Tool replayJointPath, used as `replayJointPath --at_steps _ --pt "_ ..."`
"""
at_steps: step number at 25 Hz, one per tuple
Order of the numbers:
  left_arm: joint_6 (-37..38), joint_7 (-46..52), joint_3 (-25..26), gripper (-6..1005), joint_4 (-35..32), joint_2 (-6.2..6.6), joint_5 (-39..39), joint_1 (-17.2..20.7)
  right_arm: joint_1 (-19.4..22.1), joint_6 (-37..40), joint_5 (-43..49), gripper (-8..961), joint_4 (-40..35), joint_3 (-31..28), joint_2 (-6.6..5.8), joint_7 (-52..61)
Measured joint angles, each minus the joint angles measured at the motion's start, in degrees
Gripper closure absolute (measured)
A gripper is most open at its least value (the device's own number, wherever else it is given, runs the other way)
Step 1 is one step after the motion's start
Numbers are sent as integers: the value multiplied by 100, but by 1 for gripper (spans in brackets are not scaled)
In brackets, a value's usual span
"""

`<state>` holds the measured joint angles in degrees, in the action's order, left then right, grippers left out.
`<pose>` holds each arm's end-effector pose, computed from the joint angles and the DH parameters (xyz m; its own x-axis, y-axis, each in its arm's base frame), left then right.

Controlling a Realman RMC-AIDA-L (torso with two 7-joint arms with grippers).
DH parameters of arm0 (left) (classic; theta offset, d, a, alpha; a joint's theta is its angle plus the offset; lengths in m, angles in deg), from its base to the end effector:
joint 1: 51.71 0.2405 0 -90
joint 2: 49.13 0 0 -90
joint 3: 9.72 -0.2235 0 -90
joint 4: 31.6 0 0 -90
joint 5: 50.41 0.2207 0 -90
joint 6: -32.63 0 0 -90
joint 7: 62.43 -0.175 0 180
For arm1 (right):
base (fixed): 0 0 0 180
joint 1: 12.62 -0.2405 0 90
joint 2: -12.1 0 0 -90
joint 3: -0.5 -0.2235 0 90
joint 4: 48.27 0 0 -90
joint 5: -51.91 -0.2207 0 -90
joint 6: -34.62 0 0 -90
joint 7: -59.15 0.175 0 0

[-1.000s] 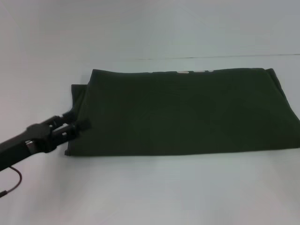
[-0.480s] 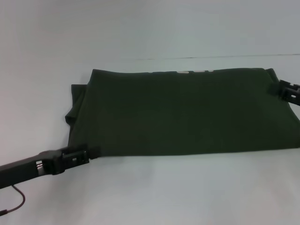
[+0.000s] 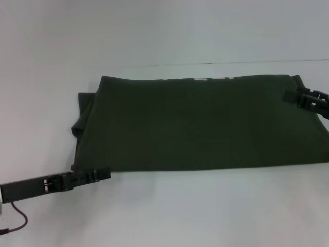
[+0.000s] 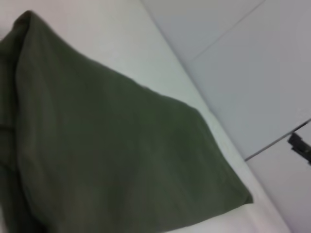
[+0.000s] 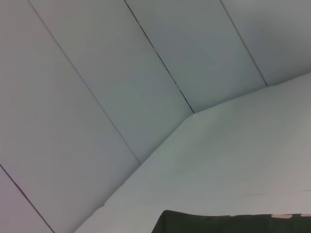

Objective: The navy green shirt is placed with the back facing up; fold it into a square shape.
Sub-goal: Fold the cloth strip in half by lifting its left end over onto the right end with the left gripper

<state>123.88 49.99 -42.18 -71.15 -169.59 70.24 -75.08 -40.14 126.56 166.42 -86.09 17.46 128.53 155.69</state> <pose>-0.2786 0.2993 -0.0056 0.2922 0.8120 0.5052 0.8967 -0.4162 0.1503 0.2770 0.3404 0.0678 0.4096 -0.4923 -0.7680 -0.8147 -0.5762 -0.0651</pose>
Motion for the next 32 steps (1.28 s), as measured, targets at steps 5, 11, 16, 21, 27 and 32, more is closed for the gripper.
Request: replayJointPath --at_steps 5,11,16,21,27,32 --pt "-145 164 -26 152 126 9 190 -185 24 6 4 54 -23 1 -20 9" --pt "-478 439 -143 152 133 14 438 -301 44 9 9 54 -42 0 -38 12" --pt "-780 650 -177 152 134 30 661 -389 44 17 10 53 -41 4 -54 14" --pt "-938 757 -209 151 227 74 712 -443 24 20 10 53 -41 9 -59 14" --pt "-1027 871 -209 151 352 153 805 -509 13 20 9 53 -40 10 -64 14" --pt "-1039 1015 -208 151 356 184 864 -550 11 10 9 53 -40 10 -63 21"
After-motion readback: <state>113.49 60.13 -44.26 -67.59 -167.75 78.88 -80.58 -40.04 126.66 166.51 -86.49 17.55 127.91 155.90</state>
